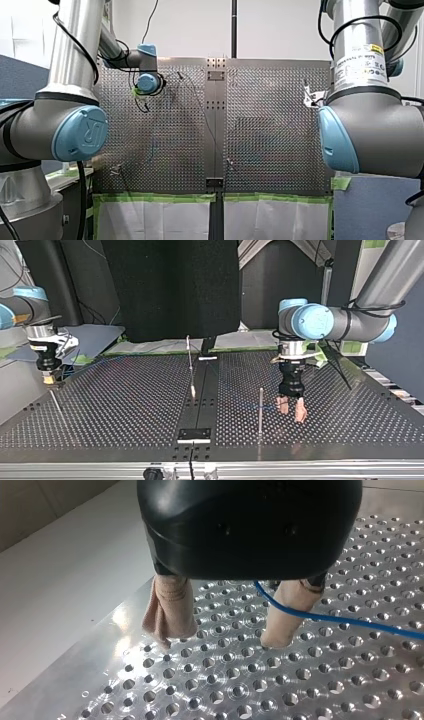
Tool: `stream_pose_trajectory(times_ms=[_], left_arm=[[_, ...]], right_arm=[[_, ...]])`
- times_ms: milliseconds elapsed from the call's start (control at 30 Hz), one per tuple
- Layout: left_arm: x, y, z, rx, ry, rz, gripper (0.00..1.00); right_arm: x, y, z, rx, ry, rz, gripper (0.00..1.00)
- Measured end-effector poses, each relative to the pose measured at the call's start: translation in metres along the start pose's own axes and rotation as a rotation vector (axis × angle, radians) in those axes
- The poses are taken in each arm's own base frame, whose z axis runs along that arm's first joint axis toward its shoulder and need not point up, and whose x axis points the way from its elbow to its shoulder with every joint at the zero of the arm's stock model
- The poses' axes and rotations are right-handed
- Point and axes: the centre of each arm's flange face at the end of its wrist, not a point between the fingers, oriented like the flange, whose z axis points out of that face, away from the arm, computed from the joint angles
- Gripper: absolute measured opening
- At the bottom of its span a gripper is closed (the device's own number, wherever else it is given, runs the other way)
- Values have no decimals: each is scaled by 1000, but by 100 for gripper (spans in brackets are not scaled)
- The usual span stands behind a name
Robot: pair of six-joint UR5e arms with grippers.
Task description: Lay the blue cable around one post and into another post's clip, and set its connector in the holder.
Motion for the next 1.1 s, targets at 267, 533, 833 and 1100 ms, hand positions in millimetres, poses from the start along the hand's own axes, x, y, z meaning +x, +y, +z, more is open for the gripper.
stream_pose_trajectory(times_ms=[267, 533, 833, 1100], left_arm=[[0, 0, 0, 0, 0, 1, 95], [0, 0, 0, -1, 1, 2, 95], [0, 0, 0, 0, 2, 2, 95], [0, 0, 0, 1, 0, 3, 95]], right_arm=[[-3, 0, 4, 4, 22, 3, 0], [-5, -1, 8, 21, 46, 17, 0], [-8, 0, 11, 21, 56, 31, 0], [-8, 3, 11, 18, 60, 45, 0]])
